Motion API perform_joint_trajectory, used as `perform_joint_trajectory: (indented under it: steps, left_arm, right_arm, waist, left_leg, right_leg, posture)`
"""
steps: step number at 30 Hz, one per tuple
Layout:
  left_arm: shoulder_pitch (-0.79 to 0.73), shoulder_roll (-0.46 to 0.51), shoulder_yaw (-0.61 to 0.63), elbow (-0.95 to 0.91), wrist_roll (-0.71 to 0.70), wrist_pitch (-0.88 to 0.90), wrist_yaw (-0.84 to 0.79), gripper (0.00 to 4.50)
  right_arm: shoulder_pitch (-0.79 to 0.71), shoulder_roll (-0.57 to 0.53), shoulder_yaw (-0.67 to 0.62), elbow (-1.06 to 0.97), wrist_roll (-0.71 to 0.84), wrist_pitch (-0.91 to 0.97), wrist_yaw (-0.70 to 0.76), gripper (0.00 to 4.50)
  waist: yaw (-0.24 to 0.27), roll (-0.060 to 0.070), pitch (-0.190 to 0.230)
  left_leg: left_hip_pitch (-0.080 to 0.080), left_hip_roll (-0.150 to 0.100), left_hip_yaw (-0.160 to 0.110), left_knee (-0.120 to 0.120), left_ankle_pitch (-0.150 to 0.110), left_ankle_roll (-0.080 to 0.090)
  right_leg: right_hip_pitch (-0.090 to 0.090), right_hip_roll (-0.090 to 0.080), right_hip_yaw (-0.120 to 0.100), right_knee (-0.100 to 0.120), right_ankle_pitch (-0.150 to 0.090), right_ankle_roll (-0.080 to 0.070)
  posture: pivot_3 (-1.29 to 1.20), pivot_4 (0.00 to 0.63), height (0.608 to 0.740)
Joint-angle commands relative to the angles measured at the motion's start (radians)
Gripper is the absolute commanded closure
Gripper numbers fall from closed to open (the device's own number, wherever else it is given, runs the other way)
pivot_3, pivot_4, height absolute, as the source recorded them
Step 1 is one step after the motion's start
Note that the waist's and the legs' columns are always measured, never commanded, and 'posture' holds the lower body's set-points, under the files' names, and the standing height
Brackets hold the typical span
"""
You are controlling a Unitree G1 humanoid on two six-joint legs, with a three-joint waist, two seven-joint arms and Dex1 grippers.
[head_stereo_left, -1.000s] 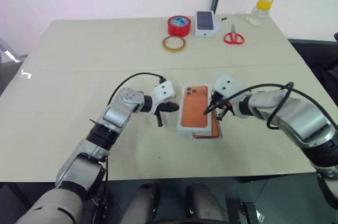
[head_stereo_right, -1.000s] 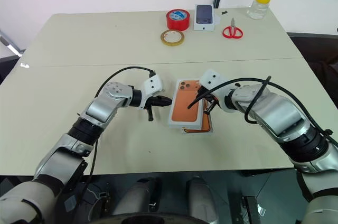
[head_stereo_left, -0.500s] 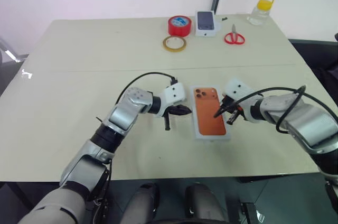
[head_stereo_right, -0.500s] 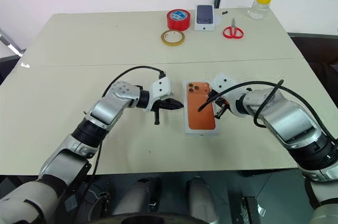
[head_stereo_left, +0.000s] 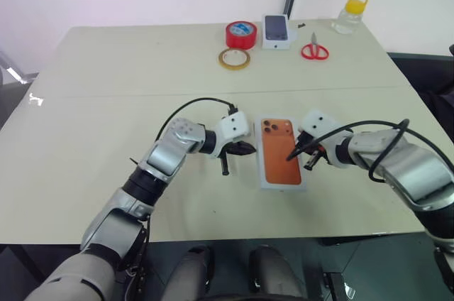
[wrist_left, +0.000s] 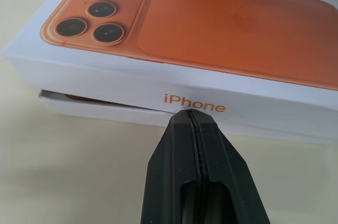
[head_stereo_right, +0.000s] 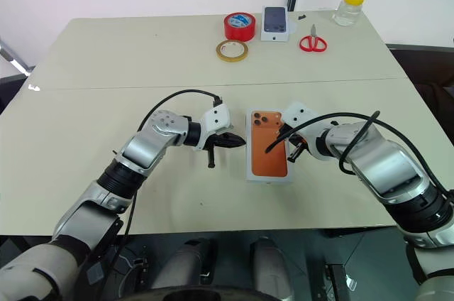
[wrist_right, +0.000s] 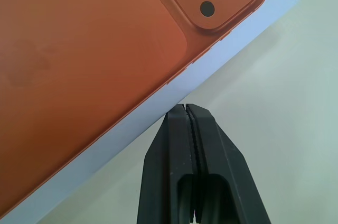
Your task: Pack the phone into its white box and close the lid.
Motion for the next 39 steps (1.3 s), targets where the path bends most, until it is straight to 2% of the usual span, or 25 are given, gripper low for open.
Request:
perform_joint_trajectory:
  steps: [1,24,32,39]
  left_arm:
    - [-0.002,-0.009,0.01,-0.014,-0.005,0.001,0.013,4.5]
    - [-0.007,0.006,0.064,0.014,-0.032,0.025,0.043,4.5]
    - [0.036,0.029,0.005,-0.09,-0.045,0.04,-0.04,4.5]
    - [0.035,0.02,-0.012,-0.08,-0.028,0.037,-0.034,4.5]
  right_arm:
    - [-0.02,0.011,-0.022,-0.039,-0.003,-0.013,0.02,4.47]
    - [-0.026,0.001,-0.028,0.007,-0.064,-0.048,0.066,4.47]
    - [0.023,-0.029,-0.024,-0.03,-0.053,-0.043,0.112,4.47]
    - [0.029,-0.021,-0.039,-0.052,-0.046,-0.027,0.121,4.47]
  waist:
    - [0.0,0.0,0.0]
    - [0.0,0.0,0.0]
    - [0.0,0.0,0.0]
    - [0.0,0.0,0.0]
  left_leg:
    - [0.0,0.0,0.0,0.0,0.0,0.0]
    - [0.0,0.0,0.0,0.0,0.0,0.0]
    - [0.0,0.0,0.0,0.0,0.0,0.0]
    - [0.0,0.0,0.0,0.001,0.0,0.0]
  right_leg:
    - [0.0,0.0,0.0,0.0,0.0,0.0]
    - [0.0,0.0,0.0,0.0,0.0,0.0]
    - [0.0,0.0,0.0,0.0,0.0,0.0]
    - [0.0,0.0,0.0,0.001,0.0,0.0]
  posture:
    - [0.0,0.15,0.74]
    - [0.0,0.15,0.74]
    - [0.0,0.15,0.74]
    - [0.0,0.15,0.74]
